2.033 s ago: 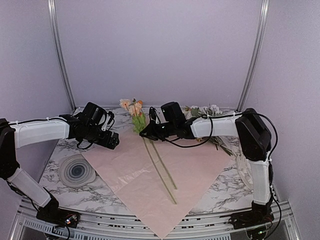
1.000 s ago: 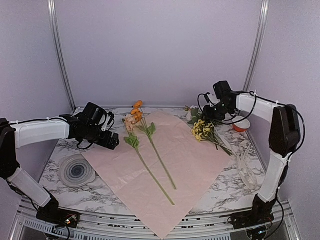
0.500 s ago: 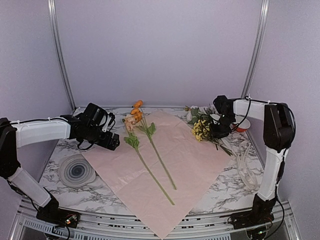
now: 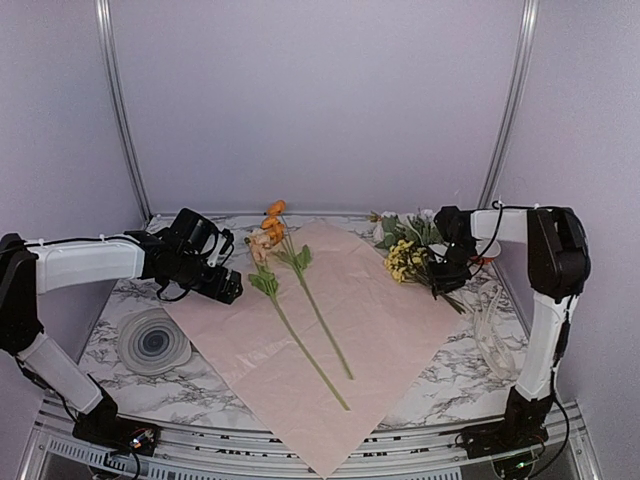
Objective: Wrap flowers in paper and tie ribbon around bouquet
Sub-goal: Pick up the fake flower from the corner of the board, then place the fake flower on the flattened wrapping paper.
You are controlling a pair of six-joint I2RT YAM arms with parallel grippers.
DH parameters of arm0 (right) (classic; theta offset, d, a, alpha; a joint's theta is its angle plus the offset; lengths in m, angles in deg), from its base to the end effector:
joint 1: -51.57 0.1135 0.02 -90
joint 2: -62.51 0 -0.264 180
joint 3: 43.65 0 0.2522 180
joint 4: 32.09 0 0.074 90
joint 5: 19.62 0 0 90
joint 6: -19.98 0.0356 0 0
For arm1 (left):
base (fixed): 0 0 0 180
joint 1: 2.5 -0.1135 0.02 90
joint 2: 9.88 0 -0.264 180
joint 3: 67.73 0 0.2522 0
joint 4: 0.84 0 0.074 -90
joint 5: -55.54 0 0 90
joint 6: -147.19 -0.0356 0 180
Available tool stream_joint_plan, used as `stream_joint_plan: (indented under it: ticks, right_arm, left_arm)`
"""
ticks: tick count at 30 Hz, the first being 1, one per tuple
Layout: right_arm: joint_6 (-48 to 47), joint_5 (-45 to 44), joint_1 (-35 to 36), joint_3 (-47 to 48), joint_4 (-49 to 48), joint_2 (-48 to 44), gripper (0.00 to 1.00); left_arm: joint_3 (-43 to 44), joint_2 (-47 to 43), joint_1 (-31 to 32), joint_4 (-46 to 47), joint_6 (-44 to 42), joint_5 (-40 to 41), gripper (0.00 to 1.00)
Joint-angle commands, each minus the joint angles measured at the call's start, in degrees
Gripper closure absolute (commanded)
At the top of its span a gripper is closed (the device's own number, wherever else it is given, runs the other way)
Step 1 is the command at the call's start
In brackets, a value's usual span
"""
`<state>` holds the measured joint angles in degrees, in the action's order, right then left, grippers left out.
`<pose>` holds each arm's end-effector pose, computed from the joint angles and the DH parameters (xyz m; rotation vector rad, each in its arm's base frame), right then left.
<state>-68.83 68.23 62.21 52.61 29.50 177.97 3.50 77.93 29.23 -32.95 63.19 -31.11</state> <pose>0.3828 0.0705 0.1608 -0.2408 2.9680 -0.0309 0.2766 -0.1686 0.2231 0.5153 2.3765 -0.2291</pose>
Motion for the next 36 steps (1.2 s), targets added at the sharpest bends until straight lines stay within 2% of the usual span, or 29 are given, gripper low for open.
stream_joint_plan:
  ticks: [1,4,7,16,21,24,29,34,36]
  right_arm:
    - [-1.2,1.9,-1.7,-0.8,-2.1,-0.3,0.74]
    - [-1.8,3.6,-1.8,-0.9,-2.2,-0.1,0.9]
    - [-2.4,4.9,-1.8,-1.1,-1.9,-1.1,1.0]
    - [-1.6,2.8,-1.3,-2.6,-1.1,-8.1,1.0]
    - [-0.4,7.8,-0.6,-4.6,-0.9,-12.5,1.0]
    - [-0.5,16.0,-0.6,-6.7,-2.3,-16.7,1.0]
    - [0.0,25.7,-0.8,-7.6,-11.5,-29.0,1.0]
    - [6.2,18.7,-2.0,-16.1,-30.9,-48.1,1.0]
    - [9.1,20.2,-4.0,-19.9,-37.0,-53.1,1.0]
  left_arm:
    - [1.7,0.6,0.3,-1.5,-0.5,-0.9,0.01]
    - [1.7,0.6,0.3,-1.5,-0.6,-1.0,0.01]
    - [1.8,0.6,0.3,-1.5,-0.5,-1.0,0.01]
    - [1.8,0.6,0.3,-1.6,-0.4,-0.9,0.01]
    - [1.9,0.7,0.3,-1.6,-0.2,-1.0,0.01]
    - [1.9,0.7,0.3,-1.6,-0.3,-0.9,0.01]
    - [1.8,0.3,0.3,-1.5,-0.4,-0.5,0.01]
    - [1.7,-0.1,0.3,-1.6,-0.4,-0.2,0.01]
    - [1.7,-0.3,0.3,-1.6,-0.5,-0.1,0.01]
